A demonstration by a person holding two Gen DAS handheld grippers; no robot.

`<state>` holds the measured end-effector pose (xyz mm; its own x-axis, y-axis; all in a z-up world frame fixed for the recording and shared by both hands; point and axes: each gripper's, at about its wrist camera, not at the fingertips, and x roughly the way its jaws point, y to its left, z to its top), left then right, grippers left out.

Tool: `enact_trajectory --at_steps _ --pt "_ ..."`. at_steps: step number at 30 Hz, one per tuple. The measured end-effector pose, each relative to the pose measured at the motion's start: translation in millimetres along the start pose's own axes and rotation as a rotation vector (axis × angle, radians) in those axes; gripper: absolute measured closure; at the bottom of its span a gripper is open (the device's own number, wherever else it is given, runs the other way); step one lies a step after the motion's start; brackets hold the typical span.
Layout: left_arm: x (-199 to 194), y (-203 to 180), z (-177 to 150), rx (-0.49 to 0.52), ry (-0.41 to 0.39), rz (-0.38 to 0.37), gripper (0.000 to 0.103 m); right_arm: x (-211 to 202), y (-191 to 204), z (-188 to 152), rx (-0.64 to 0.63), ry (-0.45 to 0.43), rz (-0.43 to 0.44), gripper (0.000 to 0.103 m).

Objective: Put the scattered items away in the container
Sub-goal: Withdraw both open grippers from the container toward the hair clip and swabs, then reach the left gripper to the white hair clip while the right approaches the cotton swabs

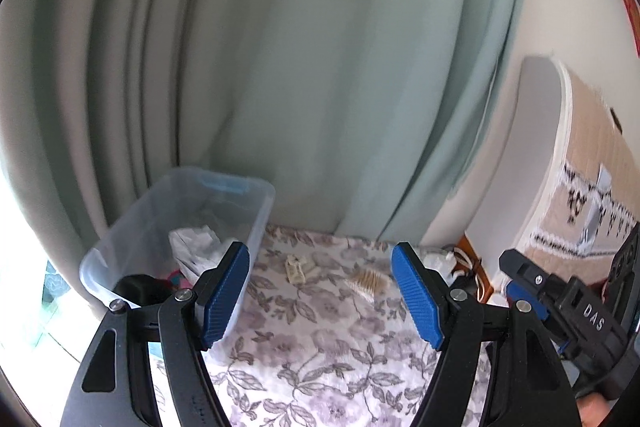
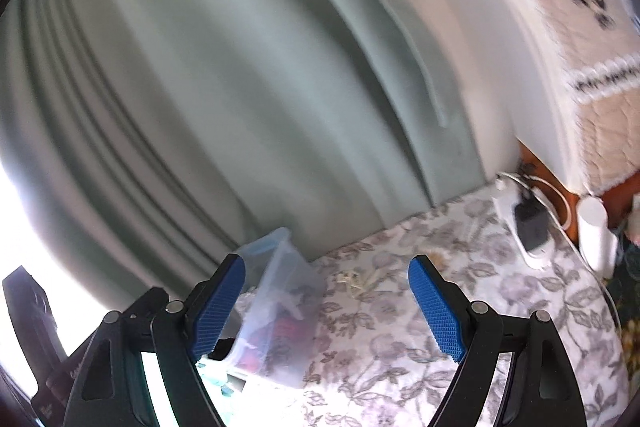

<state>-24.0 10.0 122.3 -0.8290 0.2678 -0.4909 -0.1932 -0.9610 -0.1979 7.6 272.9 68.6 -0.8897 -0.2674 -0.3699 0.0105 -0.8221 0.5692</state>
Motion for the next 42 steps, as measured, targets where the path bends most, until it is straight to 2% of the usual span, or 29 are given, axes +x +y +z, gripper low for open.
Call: enact_trajectory --at_steps 9,21,33,42 --pt "54 -16 -23 0.043 0.124 -0.003 0.028 34 -37 -13 0.023 0.105 -0.046 0.017" --pt "138 -12 -56 0.052 0.269 0.02 0.028 102 -81 -44 0.037 0.263 -0.141 0.016" --pt "229 -2 -78 0.074 0.348 0.076 0.028 170 -115 -53 -0.011 0.354 -0.207 0.016" --pt "275 12 -86 0.05 0.359 0.135 0.028 216 -126 -50 -0.089 0.401 -0.252 0.017"
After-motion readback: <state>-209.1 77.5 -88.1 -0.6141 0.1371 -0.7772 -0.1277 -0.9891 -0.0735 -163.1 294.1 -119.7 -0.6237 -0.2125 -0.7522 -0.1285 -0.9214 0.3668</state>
